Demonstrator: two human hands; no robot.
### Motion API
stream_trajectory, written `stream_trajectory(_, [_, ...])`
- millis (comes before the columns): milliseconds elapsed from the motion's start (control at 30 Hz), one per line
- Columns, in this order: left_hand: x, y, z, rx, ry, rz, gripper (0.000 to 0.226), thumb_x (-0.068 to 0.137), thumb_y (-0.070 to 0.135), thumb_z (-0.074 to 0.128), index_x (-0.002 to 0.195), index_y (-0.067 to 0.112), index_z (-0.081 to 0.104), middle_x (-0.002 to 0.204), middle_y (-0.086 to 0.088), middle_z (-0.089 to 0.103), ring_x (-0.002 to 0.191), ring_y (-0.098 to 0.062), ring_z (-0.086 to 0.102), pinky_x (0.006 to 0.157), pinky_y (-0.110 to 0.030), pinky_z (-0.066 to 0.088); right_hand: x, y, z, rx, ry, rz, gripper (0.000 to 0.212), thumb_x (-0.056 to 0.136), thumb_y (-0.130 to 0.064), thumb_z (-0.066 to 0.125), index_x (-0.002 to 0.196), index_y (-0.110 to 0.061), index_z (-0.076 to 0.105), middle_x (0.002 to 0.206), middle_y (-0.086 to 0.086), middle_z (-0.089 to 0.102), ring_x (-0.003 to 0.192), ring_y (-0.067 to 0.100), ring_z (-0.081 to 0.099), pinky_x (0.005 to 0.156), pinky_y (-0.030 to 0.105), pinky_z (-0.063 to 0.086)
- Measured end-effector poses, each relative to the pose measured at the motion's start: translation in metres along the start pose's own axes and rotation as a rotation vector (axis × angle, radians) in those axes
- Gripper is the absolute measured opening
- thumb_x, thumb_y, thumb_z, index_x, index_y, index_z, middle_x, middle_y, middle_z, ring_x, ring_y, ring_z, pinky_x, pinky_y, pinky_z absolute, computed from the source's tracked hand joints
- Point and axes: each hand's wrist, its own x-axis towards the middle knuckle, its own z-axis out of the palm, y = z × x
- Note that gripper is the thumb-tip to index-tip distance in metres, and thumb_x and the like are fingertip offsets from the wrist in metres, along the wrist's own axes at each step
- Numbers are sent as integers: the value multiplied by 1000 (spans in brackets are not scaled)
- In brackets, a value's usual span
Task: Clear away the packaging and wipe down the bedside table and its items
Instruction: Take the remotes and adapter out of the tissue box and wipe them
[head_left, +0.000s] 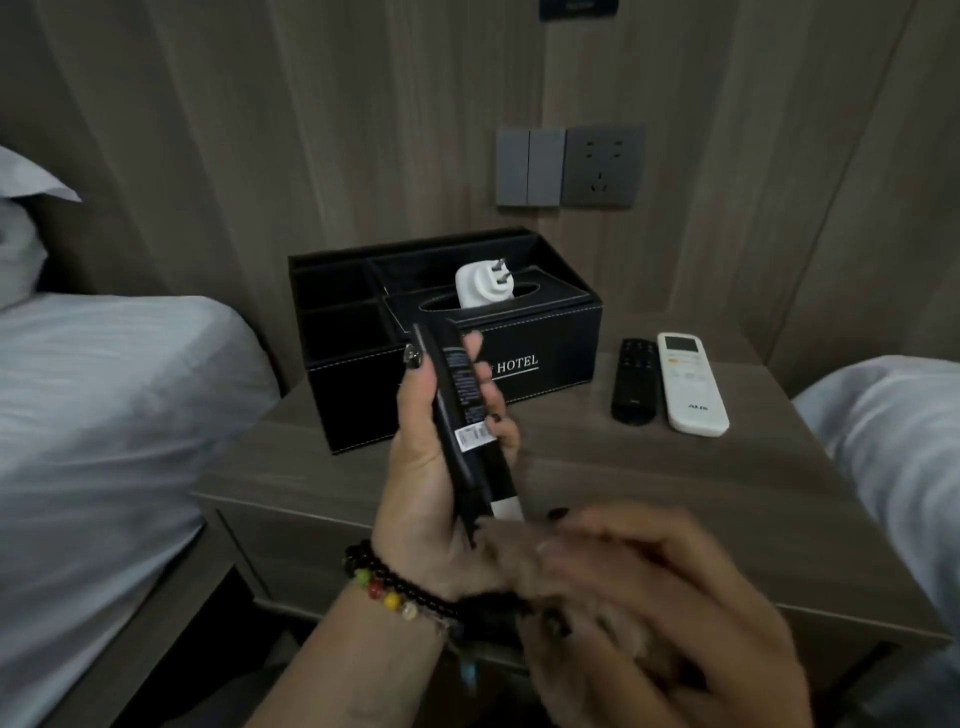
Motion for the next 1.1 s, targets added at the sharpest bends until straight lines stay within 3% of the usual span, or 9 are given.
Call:
stream_trajectory(67, [4, -5, 3, -74, -45, -94, 43, 62, 41, 73, 93, 12, 73, 74, 5, 64, 56, -3, 60, 48, -19, 51, -5, 4, 14, 26, -154, 71, 46, 67, -87, 47, 105, -65, 58, 112, -30, 63, 108, -8, 58, 95, 22, 48])
stream_trajectory(133, [5, -8, 2, -85, -76, -122, 46, 59, 42, 75, 94, 11, 74, 77, 5, 65, 60, -3, 61, 55, -21, 53, -4, 5, 7, -26, -134, 10, 34, 80, -75, 49, 108, -59, 61, 109, -28, 64, 104, -8, 60, 90, 12, 46])
stream_trajectory(267, [4, -12, 11, -77, -45, -160, 47, 71, 47, 63, 100, 12, 71, 80, 6, 63, 63, -2, 59, 62, -19, 52, 5, -6, -2, -285, 261, -151, 17, 91, -20, 62, 104, -26, 72, 110, -3, 62, 97, 1, 61, 82, 13, 45])
stream_trajectory(433, [6, -12, 10, -27, -88, -262, 51, 67, 45, 71, 103, 9, 71, 82, 4, 65, 66, -4, 61, 64, -21, 52, -5, -13, 7, -347, 256, -194, 18, 97, -30, 58, 105, -37, 73, 114, -14, 64, 102, -1, 60, 89, 15, 43])
stream_trajectory(600, [-14, -27, 12, 265, -140, -408, 40, 69, 47, 69, 94, 17, 78, 97, 4, 73, 91, -4, 67, 78, -21, 56, 4, -3, -7, -312, 358, -178, 21, 92, -14, 61, 110, -21, 67, 107, 7, 64, 97, 8, 62, 87, 16, 45])
stream_trajectory(700, [-25, -37, 7, 370, -160, -371, 28, 75, 47, 55, 70, 32, 78, 77, 15, 74, 77, 5, 68, 65, -13, 53, 10, -3, -16, -336, 442, -177, 19, 90, -10, 60, 108, -10, 67, 101, 10, 63, 100, 1, 57, 92, 10, 39])
stream_trajectory(900, [-38, -52, 6, 406, -245, -608, 47, 69, 57, 58, 73, 16, 79, 76, -6, 73, 65, -15, 70, 60, -22, 56, 15, 9, -33, -353, 569, -74, 26, 85, -1, 65, 110, -8, 67, 103, 7, 60, 100, -10, 50, 90, 6, 37])
stream_trajectory(1033, [-39, -55, 8, 444, -209, -605, 53, 69, 61, 65, 96, 17, 77, 103, -10, 73, 91, -19, 70, 84, -31, 55, 14, 11, -36, -359, 609, -36, 29, 84, 0, 65, 111, -12, 67, 103, 4, 59, 100, -12, 50, 89, 5, 37])
stream_trajectory(1100, [-38, -54, 5, 369, -202, -602, 45, 68, 56, 67, 90, 19, 79, 98, -8, 73, 87, -17, 71, 81, -29, 57, 9, 8, -29, -363, 554, -52, 29, 83, 0, 66, 109, -11, 68, 102, 4, 59, 100, -11, 51, 89, 5, 37])
